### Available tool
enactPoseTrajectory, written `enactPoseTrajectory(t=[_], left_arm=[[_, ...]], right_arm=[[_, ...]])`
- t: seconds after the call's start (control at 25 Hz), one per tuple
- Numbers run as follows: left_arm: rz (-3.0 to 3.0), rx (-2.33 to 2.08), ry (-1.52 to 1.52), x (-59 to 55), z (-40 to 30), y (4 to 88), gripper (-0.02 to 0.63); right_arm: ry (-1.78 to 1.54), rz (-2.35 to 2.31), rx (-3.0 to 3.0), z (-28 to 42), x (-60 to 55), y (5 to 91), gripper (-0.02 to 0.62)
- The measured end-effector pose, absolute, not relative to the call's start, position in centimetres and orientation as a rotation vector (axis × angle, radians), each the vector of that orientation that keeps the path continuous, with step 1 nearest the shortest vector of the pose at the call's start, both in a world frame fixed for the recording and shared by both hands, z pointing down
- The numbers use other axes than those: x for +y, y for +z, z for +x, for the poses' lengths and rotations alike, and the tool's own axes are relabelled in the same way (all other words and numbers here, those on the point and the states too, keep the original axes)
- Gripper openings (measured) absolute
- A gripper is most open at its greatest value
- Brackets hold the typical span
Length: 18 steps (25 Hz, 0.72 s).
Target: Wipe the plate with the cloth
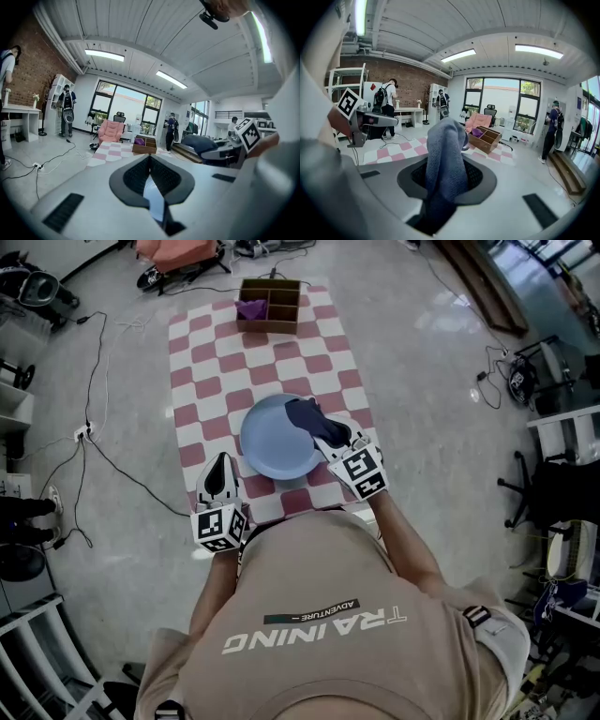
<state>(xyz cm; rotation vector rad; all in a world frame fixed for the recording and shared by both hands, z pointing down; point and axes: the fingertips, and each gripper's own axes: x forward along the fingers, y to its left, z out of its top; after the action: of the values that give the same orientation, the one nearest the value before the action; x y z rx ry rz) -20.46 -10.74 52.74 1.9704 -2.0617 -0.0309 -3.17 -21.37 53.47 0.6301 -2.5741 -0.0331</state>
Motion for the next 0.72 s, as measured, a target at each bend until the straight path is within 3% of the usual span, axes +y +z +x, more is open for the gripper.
enactPoseTrajectory(t=[0.2,0.72], left_arm=[[1.989,-2.078,-0.034,-11.3,-20.6,52.1,0.015],[1.760,-2.273,-0.070,-5.0,-23.3,51.9,0.015]], right_arm=[[0.019,0.570,-2.556,-4.0,-21.6,55.1,0.114],[0.014,0.007,-2.311,-13.5,-18.1,69.1,0.115]])
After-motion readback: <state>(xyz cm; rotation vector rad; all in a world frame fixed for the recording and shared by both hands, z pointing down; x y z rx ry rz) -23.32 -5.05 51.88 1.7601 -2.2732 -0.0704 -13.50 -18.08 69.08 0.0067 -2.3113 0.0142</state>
